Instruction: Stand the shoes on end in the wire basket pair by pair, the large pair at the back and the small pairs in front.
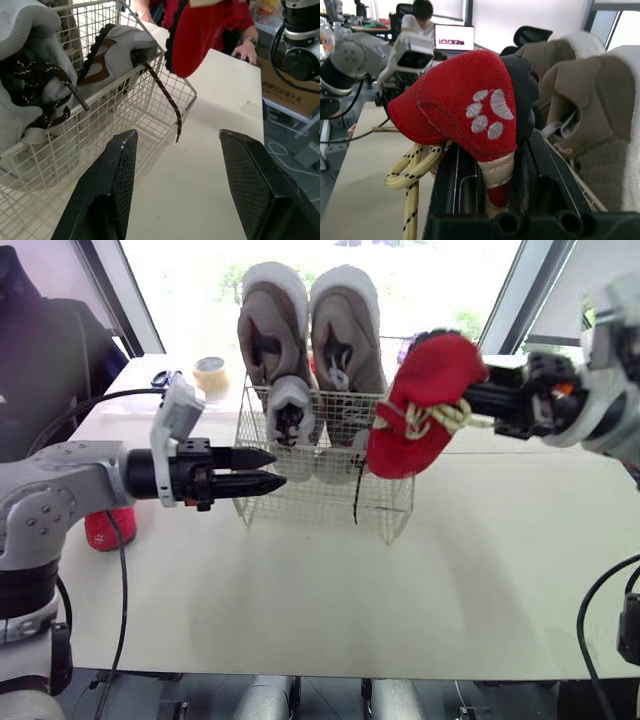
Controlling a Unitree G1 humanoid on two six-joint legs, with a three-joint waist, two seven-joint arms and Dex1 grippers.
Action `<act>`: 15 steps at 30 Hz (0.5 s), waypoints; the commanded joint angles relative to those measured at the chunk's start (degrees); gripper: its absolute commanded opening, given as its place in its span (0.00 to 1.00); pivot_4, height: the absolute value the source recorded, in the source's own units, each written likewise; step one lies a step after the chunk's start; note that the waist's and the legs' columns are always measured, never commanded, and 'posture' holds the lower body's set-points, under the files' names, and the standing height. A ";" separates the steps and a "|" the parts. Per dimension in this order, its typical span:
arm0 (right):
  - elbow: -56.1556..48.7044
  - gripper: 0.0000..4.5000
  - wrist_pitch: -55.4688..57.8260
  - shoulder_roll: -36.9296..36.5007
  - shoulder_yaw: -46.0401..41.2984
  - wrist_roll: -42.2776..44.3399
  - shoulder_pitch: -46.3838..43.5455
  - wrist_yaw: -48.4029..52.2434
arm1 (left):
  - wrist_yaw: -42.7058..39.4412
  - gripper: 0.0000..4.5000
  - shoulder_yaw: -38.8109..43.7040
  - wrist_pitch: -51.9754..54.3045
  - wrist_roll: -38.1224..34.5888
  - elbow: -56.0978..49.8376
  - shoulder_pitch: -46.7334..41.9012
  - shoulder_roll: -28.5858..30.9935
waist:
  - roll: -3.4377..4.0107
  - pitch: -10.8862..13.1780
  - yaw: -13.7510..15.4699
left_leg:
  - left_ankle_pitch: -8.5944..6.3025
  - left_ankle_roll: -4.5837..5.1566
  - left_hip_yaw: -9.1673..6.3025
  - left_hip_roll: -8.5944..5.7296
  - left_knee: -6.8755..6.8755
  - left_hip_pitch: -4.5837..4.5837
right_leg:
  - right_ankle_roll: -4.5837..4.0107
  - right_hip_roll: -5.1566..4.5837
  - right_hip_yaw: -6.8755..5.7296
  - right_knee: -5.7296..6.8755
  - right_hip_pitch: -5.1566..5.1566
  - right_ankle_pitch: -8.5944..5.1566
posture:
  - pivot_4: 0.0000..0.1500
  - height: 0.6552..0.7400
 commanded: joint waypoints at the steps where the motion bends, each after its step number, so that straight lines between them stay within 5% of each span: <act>1: -0.82 0.11 -4.70 0.70 0.42 -4.56 1.56 2.47 | -0.67 0.59 -0.35 -1.44 0.63 0.28 -2.56 -0.28 | -0.02 0.01 0.33 | 0.00 0.00 0.00 0.00 0.00 0.00 | 0.00 0.00 0.00 -0.01 0.00 0.00 | 1.00 0.05; 15: 2.87 0.11 -16.63 9.76 4.76 -15.94 10.13 6.17 | 0.31 0.59 -1.89 -1.09 1.53 -0.11 -5.40 -3.50 | -0.13 -0.05 1.23 | 0.01 -0.02 0.00 0.00 0.05 0.00 | -0.06 0.02 -0.01 -0.04 0.05 0.05 | 1.00 0.05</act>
